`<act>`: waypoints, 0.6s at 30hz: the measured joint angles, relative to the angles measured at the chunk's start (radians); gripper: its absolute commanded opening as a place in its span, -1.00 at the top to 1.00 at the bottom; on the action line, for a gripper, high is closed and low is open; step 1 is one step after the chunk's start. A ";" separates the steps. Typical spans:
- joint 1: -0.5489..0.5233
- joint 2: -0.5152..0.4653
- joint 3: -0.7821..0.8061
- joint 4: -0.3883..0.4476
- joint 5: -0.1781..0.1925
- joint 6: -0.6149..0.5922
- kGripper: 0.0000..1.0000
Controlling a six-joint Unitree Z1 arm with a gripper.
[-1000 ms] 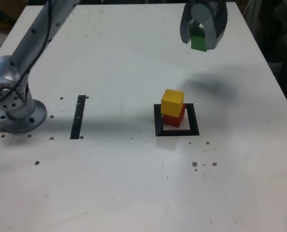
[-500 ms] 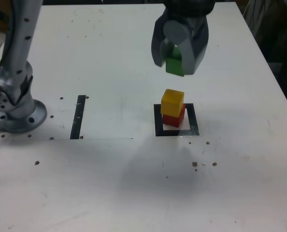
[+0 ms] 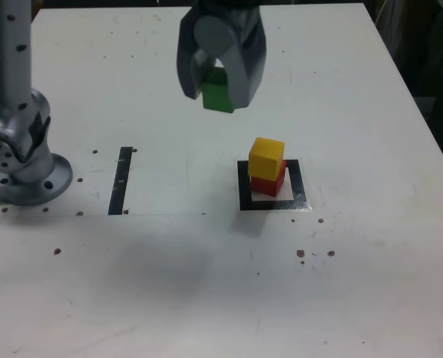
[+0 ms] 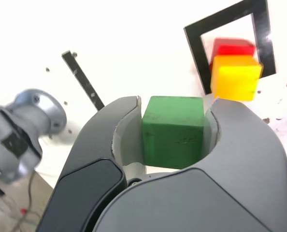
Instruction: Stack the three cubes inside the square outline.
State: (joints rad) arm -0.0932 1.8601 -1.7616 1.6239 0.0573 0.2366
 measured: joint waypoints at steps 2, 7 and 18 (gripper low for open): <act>-0.007 -0.002 0.002 0.000 -0.007 -0.014 0.70; -0.031 -0.001 -0.014 0.000 -0.025 -0.057 0.70; -0.112 0.136 -0.166 -0.002 -0.005 -0.122 0.70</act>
State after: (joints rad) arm -0.2051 1.9956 -1.9280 1.6221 0.0527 0.1144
